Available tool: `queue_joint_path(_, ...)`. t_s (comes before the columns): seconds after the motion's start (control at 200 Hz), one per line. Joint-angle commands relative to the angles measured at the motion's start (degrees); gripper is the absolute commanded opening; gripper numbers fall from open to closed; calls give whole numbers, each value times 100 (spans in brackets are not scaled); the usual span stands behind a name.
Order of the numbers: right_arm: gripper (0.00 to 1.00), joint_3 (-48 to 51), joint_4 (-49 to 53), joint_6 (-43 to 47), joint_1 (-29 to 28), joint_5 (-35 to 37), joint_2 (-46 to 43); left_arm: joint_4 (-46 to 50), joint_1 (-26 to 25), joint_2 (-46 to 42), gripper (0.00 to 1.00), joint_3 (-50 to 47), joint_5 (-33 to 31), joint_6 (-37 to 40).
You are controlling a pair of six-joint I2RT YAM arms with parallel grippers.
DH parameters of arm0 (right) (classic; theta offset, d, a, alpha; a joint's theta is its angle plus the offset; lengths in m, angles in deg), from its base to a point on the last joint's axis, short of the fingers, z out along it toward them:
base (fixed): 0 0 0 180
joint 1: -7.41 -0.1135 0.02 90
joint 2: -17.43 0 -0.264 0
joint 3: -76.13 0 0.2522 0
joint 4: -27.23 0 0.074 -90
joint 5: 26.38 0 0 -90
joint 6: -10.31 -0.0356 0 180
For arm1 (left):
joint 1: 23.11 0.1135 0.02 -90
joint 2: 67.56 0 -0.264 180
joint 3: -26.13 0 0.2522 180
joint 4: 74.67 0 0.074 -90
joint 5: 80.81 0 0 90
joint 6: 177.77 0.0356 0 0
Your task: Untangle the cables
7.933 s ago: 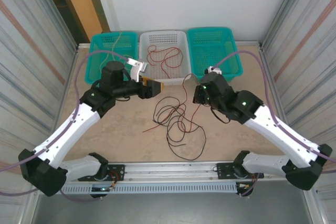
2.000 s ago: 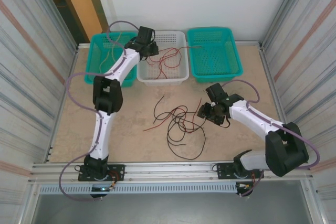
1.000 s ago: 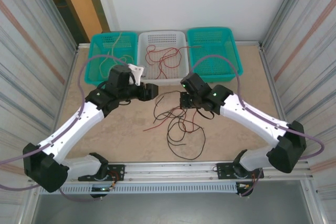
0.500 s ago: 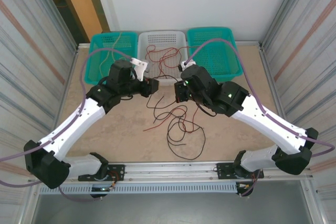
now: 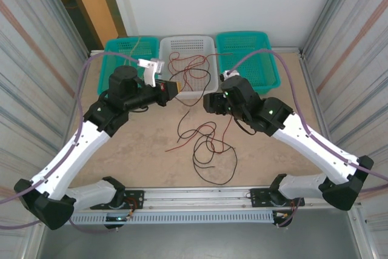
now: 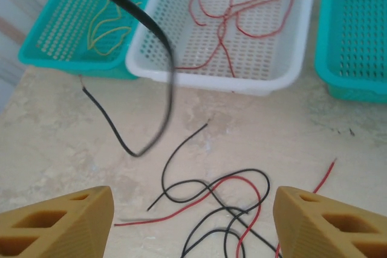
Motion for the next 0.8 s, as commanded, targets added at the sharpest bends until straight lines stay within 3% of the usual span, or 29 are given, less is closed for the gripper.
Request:
queue_joint_path(0.0, 71, 415, -689, -452, 135, -481, -244, -827, -1, -169, 0, -21, 120, -997)
queue_joint_path(0.281, 78, 1154, -1932, -984, 169, -1116, -222, -2598, -1, -180, 0, -719, 109, -2633)
queue_joint_path(0.561, 75, 1615, -2906, -1173, -316, -739, -291, -2946, -1, -325, 0, -979, -176, -2924)
queue_joint_path(0.797, 71, 1583, -3246, -1295, -221, -610, -38, -3148, -1, -356, 0, -1065, -144, -3095)
